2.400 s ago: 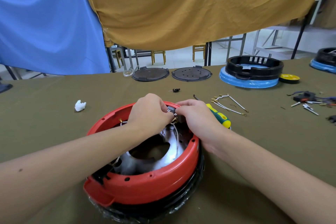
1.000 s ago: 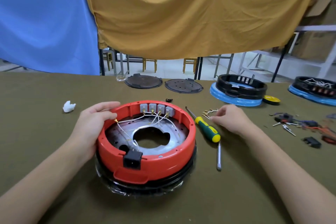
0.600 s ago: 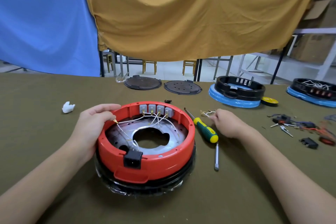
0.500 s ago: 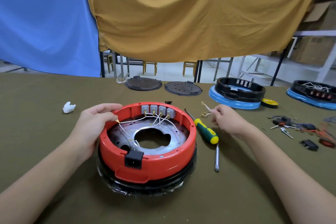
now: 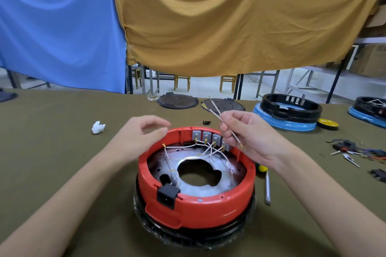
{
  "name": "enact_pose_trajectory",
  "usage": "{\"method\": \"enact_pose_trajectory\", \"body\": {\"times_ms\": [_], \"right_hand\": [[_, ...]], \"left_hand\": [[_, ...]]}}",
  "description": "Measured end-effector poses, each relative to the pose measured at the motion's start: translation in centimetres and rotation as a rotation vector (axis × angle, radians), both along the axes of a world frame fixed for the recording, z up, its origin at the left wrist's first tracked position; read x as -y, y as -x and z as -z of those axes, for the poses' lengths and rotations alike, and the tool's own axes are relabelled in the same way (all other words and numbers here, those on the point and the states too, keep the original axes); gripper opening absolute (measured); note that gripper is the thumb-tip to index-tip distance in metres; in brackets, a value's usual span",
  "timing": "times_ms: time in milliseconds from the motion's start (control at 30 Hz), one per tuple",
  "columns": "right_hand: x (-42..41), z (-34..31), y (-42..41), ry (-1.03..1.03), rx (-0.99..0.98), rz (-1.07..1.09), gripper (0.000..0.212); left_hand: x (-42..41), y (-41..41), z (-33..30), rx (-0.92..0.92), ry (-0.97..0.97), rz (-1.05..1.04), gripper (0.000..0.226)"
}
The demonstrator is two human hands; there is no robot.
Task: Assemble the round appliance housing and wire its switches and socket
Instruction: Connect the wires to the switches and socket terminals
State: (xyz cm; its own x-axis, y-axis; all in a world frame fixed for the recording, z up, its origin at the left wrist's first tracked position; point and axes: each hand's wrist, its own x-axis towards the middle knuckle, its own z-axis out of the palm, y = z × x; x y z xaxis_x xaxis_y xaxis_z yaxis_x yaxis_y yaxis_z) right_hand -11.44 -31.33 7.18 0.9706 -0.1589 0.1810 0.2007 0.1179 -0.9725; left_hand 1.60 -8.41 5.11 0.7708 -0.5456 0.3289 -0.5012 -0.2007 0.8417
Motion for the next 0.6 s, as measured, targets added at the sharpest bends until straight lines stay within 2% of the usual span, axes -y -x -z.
{"method": "enact_pose_trajectory", "body": {"times_ms": [67,133,200,267,467,600], "right_hand": [[-1.4,0.1,-0.1,0.051,0.020,0.002,0.015],[-2.9,0.3,-0.2,0.191,0.037,0.029,0.016],[-4.0,0.4,-0.2,0.335,0.046,0.050,0.016],[-4.5,0.4,-0.1,0.394,0.045,0.060,0.015],[-4.0,0.3,0.1,0.368,0.073,0.263,0.013],[-2.8,0.2,0.6,0.325,0.067,0.254,0.015]], "left_hand": [[0.7,1.1,-1.1,0.089,0.081,0.056,0.015],[1.4,2.3,-1.6,0.057,0.177,0.178,0.023],[2.0,3.0,-1.5,0.058,0.217,0.241,0.020],[1.9,3.0,-1.2,0.053,0.253,0.240,0.013],[-0.6,0.6,-1.2,-0.085,0.450,0.046,0.020],[-1.9,-1.4,-0.6,-0.279,0.653,-0.169,0.025]]}}
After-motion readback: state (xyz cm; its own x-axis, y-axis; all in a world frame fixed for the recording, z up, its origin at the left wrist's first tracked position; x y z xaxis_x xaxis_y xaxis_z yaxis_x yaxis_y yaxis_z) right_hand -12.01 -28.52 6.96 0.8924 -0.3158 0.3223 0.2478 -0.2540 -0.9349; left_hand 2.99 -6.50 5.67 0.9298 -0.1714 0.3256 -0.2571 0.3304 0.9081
